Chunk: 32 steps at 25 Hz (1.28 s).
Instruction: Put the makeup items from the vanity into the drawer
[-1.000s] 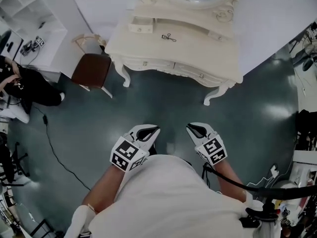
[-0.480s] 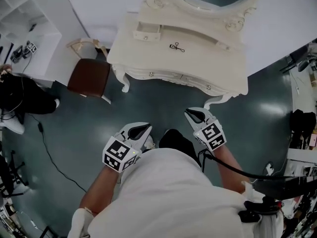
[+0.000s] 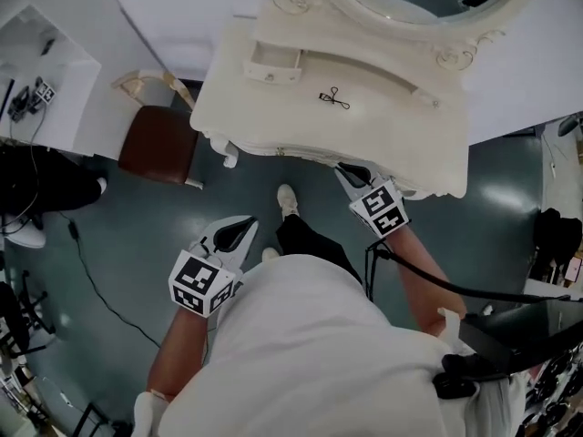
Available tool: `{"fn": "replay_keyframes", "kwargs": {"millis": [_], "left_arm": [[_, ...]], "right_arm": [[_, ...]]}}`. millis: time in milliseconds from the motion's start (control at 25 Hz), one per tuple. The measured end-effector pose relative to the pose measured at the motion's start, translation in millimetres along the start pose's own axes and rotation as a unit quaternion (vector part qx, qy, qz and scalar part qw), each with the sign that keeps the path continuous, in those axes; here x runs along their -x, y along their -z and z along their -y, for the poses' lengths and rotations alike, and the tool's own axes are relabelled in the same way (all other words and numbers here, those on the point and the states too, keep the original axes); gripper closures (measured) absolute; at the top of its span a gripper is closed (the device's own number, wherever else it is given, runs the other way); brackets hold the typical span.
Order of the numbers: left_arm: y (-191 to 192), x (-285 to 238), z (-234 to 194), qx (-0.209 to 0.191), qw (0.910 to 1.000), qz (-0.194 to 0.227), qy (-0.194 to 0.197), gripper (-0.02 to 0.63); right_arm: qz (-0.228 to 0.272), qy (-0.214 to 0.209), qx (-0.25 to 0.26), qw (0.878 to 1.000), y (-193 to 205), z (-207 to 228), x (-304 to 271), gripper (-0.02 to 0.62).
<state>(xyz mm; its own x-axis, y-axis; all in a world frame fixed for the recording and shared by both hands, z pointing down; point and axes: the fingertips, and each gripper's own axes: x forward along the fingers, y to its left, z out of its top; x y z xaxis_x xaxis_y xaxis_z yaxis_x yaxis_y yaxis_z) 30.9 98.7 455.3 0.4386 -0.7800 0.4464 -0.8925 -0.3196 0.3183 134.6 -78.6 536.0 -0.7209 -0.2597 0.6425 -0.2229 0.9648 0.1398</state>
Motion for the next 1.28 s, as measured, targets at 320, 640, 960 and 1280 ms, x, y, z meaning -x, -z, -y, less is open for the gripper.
{"fn": "replay_keyframes", "kwargs": {"millis": [320,640,960,1280], "left_arm": [[-87.5,-71.0,-63.5,-0.006,0.9995,-0.004,-0.029,0.603],[-122.7,-111.5,-109.0,0.008,0.9978,-0.016,-0.063,0.603],[-123.2,-116.9,-142.3,0.023,0.9981,-0.018,-0.054,0.603],[-136.2,-98.9,-183.1,-0.003,0.9999,-0.017,-0.002,0.603]], "right_arm": [[-0.054,0.009,0.029,0.998,4.8,135.1,-102.9,0.526],[-0.093,-0.004,0.062,0.994,18.6,188.9,-180.0,0.500],[-0.125,0.007,0.072,0.990,28.2,198.7,-210.9,0.571],[-0.140,0.036,0.051,0.988,0.4,196.7,-196.3,0.581]]}}
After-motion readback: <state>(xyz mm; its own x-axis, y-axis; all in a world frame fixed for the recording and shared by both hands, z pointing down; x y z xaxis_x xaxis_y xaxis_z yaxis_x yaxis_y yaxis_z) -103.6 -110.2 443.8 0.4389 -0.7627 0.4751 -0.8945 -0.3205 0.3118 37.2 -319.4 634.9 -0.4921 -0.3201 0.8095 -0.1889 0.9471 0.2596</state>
